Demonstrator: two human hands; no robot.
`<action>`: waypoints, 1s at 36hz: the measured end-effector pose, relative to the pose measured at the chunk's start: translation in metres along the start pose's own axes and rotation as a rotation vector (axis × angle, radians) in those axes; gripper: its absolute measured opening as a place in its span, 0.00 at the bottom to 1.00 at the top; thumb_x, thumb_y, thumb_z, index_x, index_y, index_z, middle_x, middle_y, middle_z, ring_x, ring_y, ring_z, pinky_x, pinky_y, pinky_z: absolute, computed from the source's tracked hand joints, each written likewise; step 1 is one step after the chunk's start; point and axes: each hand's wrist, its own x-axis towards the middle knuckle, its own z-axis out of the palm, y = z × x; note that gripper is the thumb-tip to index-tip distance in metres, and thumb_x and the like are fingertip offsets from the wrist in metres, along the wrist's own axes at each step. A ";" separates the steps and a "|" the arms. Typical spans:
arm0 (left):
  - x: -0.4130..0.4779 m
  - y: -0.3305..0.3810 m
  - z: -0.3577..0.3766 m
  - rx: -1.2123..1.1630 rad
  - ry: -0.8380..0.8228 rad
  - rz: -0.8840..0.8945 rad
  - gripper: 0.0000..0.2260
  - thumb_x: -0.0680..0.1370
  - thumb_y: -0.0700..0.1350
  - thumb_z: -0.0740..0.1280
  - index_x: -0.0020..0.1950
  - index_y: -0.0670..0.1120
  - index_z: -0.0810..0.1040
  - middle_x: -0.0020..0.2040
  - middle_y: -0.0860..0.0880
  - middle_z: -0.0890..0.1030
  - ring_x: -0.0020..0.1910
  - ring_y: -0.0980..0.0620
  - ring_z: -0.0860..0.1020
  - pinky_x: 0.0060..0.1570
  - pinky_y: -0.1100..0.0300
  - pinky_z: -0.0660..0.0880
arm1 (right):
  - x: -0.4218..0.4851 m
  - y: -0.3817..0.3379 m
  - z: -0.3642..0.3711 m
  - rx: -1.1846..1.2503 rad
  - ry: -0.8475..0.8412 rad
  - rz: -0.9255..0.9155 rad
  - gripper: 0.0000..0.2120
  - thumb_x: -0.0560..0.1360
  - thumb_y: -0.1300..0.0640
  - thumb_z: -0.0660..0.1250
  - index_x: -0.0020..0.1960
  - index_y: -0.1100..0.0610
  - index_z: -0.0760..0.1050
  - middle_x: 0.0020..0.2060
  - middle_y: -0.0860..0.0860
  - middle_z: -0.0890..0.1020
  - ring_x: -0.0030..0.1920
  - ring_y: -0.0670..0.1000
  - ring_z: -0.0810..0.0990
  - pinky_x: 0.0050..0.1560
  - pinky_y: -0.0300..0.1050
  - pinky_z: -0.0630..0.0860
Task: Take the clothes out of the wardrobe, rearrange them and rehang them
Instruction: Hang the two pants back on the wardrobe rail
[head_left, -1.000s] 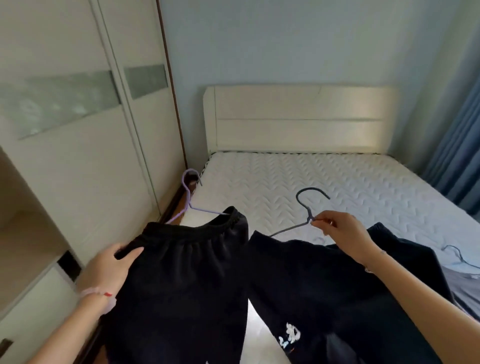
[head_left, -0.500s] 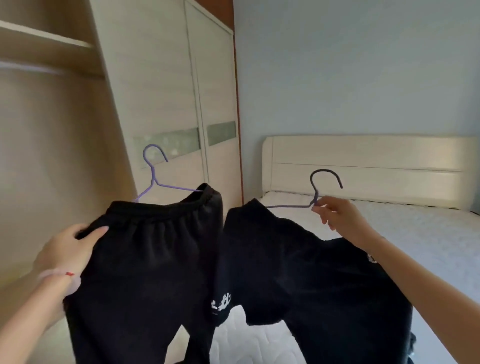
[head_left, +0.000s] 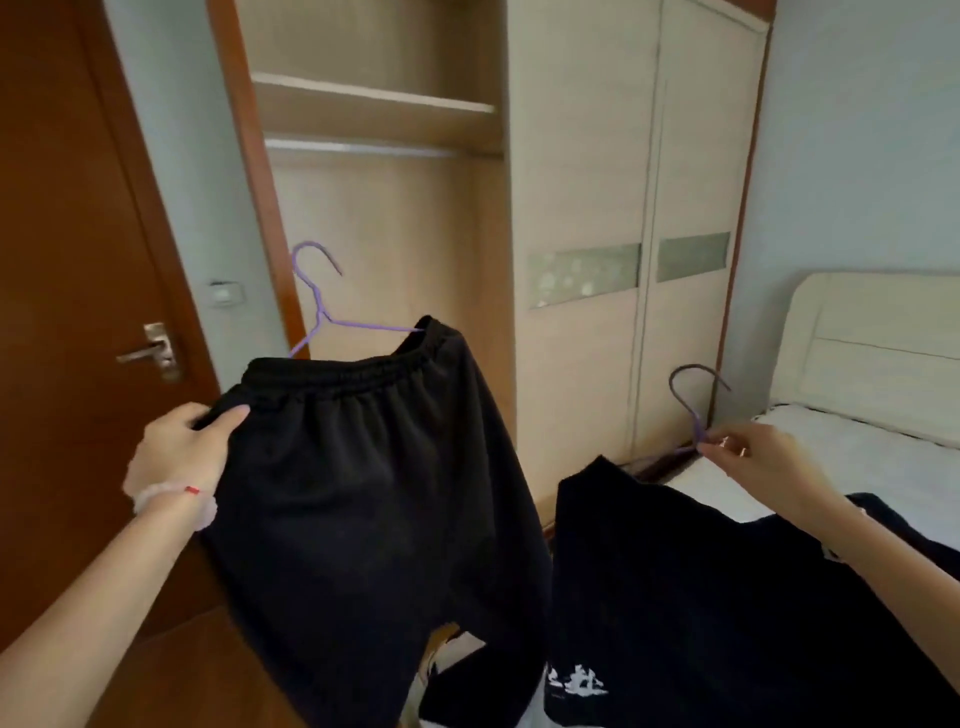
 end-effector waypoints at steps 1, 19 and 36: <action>0.006 -0.004 -0.012 -0.001 0.027 -0.011 0.18 0.71 0.63 0.66 0.40 0.47 0.77 0.40 0.45 0.80 0.40 0.39 0.77 0.40 0.49 0.74 | 0.005 -0.008 0.005 0.005 -0.014 -0.022 0.03 0.76 0.54 0.66 0.43 0.50 0.76 0.32 0.46 0.77 0.33 0.47 0.74 0.32 0.40 0.68; 0.161 -0.097 -0.054 0.111 0.200 -0.052 0.19 0.73 0.62 0.65 0.34 0.47 0.74 0.33 0.44 0.77 0.32 0.40 0.76 0.32 0.55 0.70 | 0.137 -0.167 0.196 0.209 -0.179 -0.220 0.04 0.76 0.59 0.64 0.48 0.51 0.76 0.35 0.44 0.77 0.34 0.46 0.72 0.32 0.38 0.65; 0.294 -0.104 0.055 -0.044 -0.134 0.033 0.11 0.73 0.58 0.67 0.43 0.51 0.79 0.43 0.50 0.81 0.45 0.44 0.78 0.44 0.51 0.74 | 0.271 -0.251 0.303 0.255 -0.091 -0.186 0.04 0.76 0.57 0.64 0.46 0.49 0.77 0.38 0.47 0.78 0.39 0.50 0.74 0.40 0.43 0.67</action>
